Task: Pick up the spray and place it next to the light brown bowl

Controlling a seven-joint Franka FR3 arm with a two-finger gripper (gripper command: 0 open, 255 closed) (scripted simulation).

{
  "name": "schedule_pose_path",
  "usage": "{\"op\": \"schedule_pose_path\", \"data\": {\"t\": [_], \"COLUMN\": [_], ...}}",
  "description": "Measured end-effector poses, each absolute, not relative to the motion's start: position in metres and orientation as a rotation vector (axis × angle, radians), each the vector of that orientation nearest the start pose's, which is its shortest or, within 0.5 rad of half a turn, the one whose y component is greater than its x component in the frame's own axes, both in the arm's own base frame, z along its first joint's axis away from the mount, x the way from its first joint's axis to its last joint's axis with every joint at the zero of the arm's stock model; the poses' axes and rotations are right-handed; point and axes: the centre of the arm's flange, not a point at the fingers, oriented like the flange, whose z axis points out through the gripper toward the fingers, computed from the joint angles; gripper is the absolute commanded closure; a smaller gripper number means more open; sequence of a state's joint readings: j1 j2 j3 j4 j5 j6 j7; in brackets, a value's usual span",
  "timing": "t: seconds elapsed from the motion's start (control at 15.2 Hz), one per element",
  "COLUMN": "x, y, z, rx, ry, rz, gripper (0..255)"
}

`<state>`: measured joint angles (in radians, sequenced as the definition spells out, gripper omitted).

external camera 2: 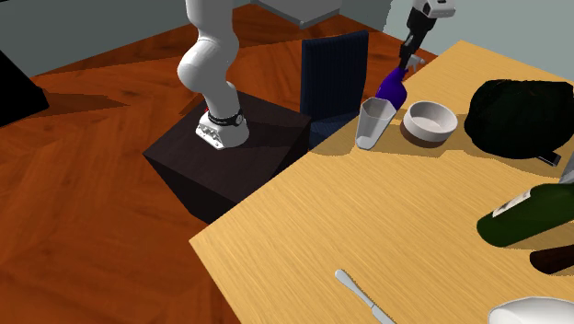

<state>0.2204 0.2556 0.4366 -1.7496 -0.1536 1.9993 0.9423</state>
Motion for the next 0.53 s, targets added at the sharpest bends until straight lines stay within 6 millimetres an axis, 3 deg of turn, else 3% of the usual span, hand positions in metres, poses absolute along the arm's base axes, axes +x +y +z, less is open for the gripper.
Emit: {"op": "schedule_pose_path", "data": {"t": [0.4,0.46,0.53], "x": [0.5154,0.5155,0.5155], "y": [0.3610,0.3611,0.3611], "z": [0.4309,0.4309,0.4309], "rx": [-3.127,-3.127,-3.127], "ry": [0.371,0.371,0.371], "rz": [-0.060,-0.060,-0.060], "gripper": [255,0,0]}}
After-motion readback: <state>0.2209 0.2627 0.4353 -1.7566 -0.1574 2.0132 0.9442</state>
